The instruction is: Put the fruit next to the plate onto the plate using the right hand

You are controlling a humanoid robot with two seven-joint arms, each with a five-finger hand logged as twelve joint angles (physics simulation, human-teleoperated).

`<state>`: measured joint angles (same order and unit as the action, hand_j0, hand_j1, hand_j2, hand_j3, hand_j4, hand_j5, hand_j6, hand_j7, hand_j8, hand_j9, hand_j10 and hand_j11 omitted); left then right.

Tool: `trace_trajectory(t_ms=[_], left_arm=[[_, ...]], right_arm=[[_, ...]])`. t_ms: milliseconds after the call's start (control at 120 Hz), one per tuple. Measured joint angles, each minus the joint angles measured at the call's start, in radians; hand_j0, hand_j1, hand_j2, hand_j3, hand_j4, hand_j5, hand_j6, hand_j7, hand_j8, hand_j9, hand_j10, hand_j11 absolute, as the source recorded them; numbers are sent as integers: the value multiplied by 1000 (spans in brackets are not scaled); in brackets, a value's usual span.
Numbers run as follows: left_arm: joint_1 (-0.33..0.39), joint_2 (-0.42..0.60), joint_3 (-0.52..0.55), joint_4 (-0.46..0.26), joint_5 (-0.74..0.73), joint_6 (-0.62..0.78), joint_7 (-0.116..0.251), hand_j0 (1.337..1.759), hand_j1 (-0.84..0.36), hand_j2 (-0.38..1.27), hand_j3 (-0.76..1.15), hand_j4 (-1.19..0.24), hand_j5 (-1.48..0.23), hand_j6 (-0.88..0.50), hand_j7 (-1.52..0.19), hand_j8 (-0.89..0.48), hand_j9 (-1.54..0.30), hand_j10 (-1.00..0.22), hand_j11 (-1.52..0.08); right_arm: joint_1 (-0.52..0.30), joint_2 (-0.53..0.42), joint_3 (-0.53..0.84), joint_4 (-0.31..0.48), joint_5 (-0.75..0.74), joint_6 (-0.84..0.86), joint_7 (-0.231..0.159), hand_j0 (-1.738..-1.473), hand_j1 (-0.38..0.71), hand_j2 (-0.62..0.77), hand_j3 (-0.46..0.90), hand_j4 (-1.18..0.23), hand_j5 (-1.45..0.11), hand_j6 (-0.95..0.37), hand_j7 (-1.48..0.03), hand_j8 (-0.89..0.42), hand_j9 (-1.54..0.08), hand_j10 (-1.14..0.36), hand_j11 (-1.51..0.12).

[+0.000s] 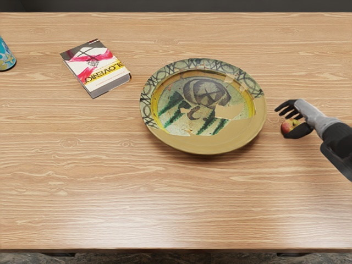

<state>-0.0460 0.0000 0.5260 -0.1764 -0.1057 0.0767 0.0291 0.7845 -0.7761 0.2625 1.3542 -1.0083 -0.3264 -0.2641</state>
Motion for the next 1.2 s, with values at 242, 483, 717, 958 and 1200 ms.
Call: trace_trajectory(t_ms=[242, 483, 717, 958, 1200], left_arm=[[0, 0, 0, 0, 0, 0, 0, 1658, 73, 46, 0, -230, -299, -230, -299, -230, -299, -230, -299], [0, 0, 0, 0, 0, 0, 0, 1658, 73, 46, 0, -230, -299, -230, -299, -230, -299, -230, -299], [0, 0, 0, 0, 0, 0, 0, 1658, 73, 46, 0, -230, -299, -230, -299, -230, -299, -230, -299], [0, 0, 0, 0, 0, 0, 0, 1658, 73, 46, 0, -230, -299, -230, -299, -230, -299, -230, -299], [0, 0, 0, 0, 0, 0, 0, 1658, 73, 46, 0, -230, -299, -230, -299, -230, -299, -230, -299]], right_arm=[[-1, 2, 2, -4, 4, 8, -16, -1657, 262, -45, 0, -560, -668, -545, -695, -450, -686, -376, -704], [7, -3, 9, 3, 12, 13, -40, -1656, 257, 107, 0, -584, -752, -584, -753, -464, -751, -421, -762], [27, -7, 22, 22, 15, 15, -86, -1657, 256, 167, 0, -591, -785, -598, -775, -484, -778, -434, -779], [77, -45, 35, 91, 35, 30, -109, -1657, 257, 173, 0, -590, -792, -599, -777, -488, -784, -435, -779], [139, -80, 41, 155, 50, 50, -166, -1657, 256, 173, 0, -585, -791, -595, -774, -495, -785, -438, -775]])
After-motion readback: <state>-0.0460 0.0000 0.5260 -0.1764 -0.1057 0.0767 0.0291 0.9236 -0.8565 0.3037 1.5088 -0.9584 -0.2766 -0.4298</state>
